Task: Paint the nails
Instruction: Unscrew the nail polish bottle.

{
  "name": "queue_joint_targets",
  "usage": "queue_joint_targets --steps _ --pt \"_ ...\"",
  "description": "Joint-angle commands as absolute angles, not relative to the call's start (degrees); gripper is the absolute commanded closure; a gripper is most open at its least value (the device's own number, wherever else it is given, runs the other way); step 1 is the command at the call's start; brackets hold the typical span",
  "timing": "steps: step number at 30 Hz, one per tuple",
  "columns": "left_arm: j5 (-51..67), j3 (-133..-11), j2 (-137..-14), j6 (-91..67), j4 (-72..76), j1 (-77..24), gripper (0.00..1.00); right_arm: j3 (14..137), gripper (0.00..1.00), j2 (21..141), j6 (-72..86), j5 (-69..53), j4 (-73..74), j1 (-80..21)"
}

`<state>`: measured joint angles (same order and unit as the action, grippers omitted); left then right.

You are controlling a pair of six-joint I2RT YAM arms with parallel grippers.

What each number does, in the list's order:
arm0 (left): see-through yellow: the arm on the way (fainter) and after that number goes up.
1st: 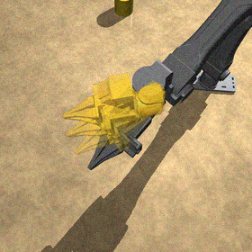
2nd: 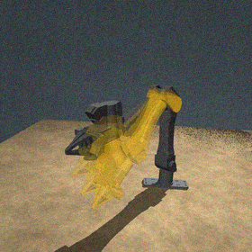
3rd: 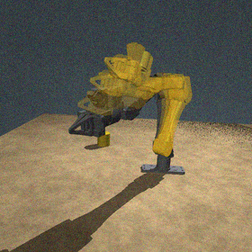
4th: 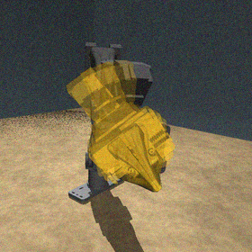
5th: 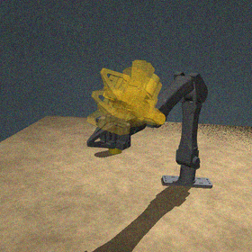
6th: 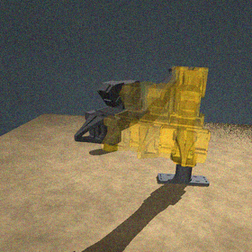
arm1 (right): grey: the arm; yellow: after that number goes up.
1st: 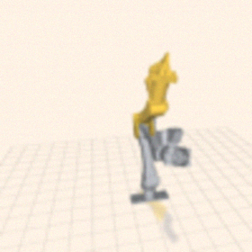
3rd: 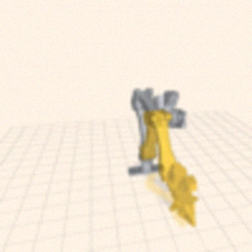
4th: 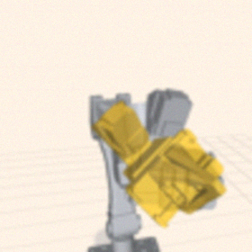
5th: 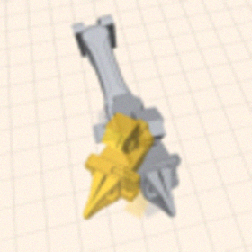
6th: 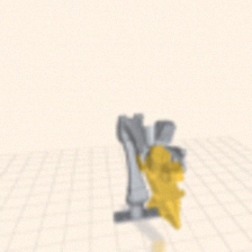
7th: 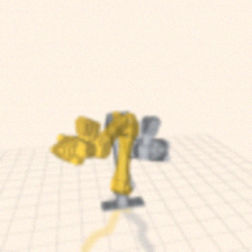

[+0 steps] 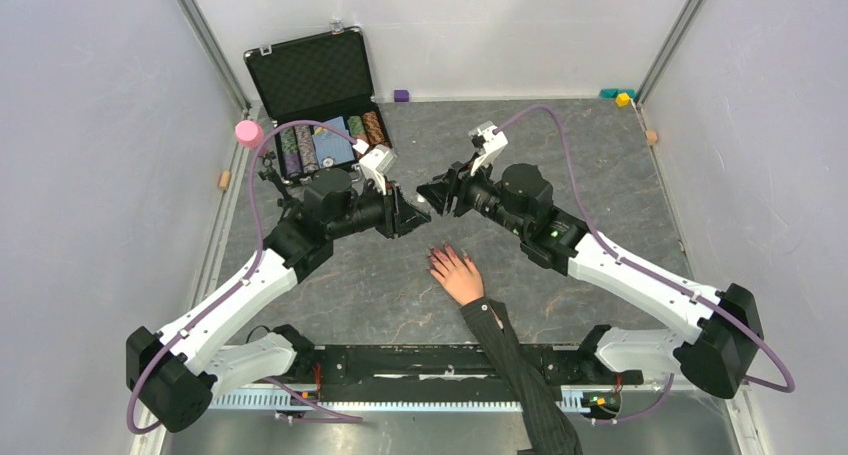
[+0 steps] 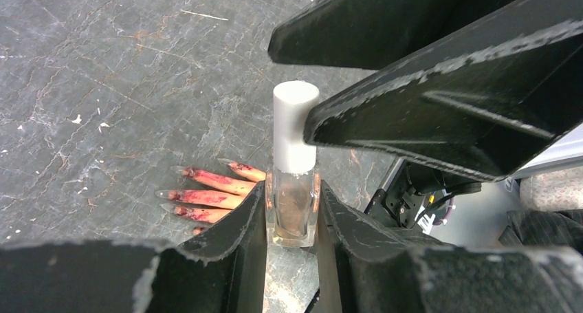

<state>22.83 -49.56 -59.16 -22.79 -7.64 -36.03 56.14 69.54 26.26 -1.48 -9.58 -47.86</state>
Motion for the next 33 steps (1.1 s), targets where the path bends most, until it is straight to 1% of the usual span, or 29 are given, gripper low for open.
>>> queue_joint_targets --steps 1,7,13,15,19,28,33 --pt "24.16 -52.03 -58.87 -20.39 -6.5 -36.04 0.98 59.1 0.5 70.55 26.59 -2.57 -9.23 -48.61" --pt "24.59 -52.16 -59.09 -20.25 -6.68 -36.04 0.98 59.76 0.52 71.34 26.36 -3.16 -9.22 -49.15" --pt "25.93 -52.47 -59.31 -19.72 -6.85 -36.04 0.98 59.91 0.62 71.66 26.11 -3.41 -9.49 -49.48" --pt "26.08 -52.6 -59.36 -19.6 -7.12 -36.08 0.98 59.78 0.69 71.6 25.98 -3.25 -9.62 -49.48" --pt "29.31 -53.41 -59.58 -18.21 -7.64 -36.04 0.98 59.66 1.0 71.44 25.75 -3.44 -9.92 -49.45" --pt "36.84 -53.36 -56.12 -16.93 -5.14 -35.95 0.98 57.91 1.0 68.76 18.95 -11.53 -12.38 -49.4" --pt "48.68 -51.34 -54.11 -22.07 4.71 -34.51 0.98 53.7 1.0 65.21 16.91 -20.61 -18.38 -49.31"
